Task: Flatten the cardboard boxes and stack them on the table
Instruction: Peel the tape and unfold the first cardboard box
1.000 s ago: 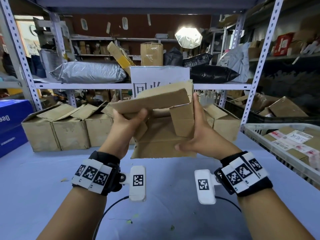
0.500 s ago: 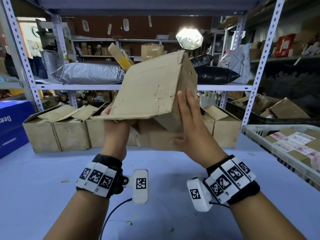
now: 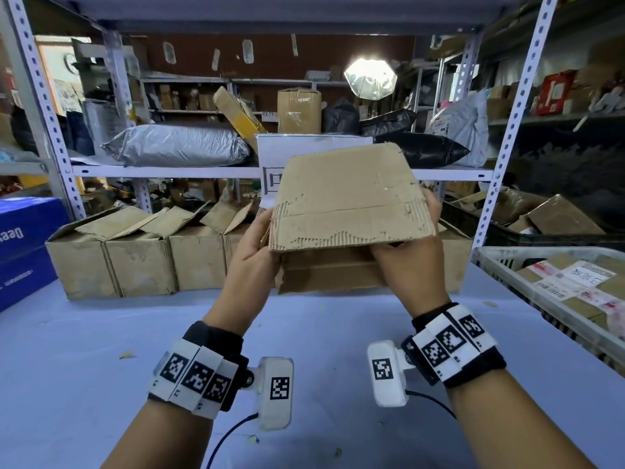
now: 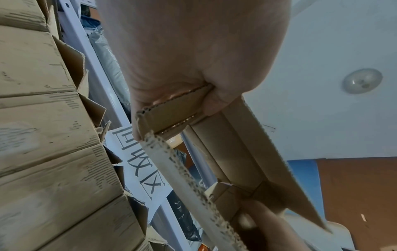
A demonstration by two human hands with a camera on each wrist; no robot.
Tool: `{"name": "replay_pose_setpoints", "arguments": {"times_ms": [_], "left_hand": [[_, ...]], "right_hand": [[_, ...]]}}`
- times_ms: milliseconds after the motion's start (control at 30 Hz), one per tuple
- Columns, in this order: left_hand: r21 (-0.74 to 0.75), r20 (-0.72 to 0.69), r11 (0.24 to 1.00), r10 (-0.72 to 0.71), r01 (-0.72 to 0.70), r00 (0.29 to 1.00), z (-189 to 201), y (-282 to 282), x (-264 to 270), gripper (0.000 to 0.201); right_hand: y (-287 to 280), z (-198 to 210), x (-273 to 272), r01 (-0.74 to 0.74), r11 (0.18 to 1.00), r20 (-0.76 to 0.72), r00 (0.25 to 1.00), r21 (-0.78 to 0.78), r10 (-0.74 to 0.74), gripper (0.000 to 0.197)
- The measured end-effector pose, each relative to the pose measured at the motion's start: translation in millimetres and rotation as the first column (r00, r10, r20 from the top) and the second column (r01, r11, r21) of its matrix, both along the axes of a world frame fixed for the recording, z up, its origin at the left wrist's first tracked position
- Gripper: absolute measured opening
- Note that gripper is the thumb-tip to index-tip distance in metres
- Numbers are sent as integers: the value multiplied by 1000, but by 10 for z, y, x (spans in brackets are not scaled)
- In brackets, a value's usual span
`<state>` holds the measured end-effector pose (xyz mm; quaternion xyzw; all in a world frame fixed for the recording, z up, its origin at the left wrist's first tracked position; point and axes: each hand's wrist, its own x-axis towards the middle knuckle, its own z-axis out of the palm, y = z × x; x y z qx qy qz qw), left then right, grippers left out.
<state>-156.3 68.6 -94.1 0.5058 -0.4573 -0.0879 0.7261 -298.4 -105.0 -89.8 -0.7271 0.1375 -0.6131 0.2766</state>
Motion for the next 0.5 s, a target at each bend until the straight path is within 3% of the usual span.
{"name": "replay_pose_setpoints", "arguments": {"times_ms": [100, 200, 333, 433, 500], "left_hand": [[-6, 18, 1000, 30, -30, 999, 37, 22, -11, 51], [-1, -22, 996, 91, -91, 996, 31, 39, 38, 49], [-9, -28, 990, 140, -140, 990, -2, 64, 137, 42], [35, 59, 987, 155, -157, 986, 3, 91, 213, 53], [91, 116, 976, 189, -199, 975, -10, 123, 255, 71]], "right_hand": [[15, -17, -21, -38, 992, -109, 993, 117, 51, 72], [19, -31, -47, -311, 923, -83, 938, 227, 337, 67], [90, -14, -73, -553, 702, 171, 824, 449, 540, 60], [123, 31, -121, -713, 480, 262, 661, 512, 703, 68], [142, 73, -156, -757, 400, 304, 599, 517, 740, 62]]}}
